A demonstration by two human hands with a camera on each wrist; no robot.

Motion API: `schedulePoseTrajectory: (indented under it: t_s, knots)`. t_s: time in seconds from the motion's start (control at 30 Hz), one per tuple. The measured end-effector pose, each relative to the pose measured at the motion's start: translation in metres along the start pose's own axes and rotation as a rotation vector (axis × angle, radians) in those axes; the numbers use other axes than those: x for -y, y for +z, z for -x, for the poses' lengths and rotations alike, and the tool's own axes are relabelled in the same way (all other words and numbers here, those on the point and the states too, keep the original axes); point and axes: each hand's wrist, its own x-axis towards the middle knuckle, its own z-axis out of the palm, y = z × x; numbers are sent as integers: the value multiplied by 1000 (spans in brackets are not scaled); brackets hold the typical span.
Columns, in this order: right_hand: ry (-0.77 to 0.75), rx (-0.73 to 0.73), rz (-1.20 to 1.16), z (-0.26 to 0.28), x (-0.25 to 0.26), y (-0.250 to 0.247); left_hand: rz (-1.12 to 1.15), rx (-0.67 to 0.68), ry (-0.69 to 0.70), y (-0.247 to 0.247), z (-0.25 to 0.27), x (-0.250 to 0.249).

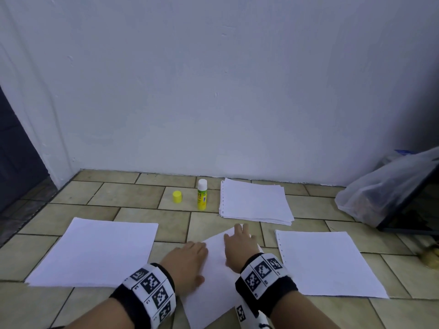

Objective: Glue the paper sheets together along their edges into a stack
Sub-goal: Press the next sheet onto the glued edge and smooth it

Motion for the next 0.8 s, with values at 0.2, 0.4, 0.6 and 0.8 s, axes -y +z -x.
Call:
schedulePoseTrajectory:
  t_s: [0.2,0.4,0.6,0.8]
  knots:
    - [-176,-8,-119,1,23,10,-110,4,-55,-11,0,7]
    - [-286,94,-125,-5,31,13,23,18,-84,10,-11,19]
    - [-281,166,-175,-7,16,9,-30,143,-110,9,-10,18]
    - [-101,184,-258,-6,-25,13,-26,162,-106,9,-10,18]
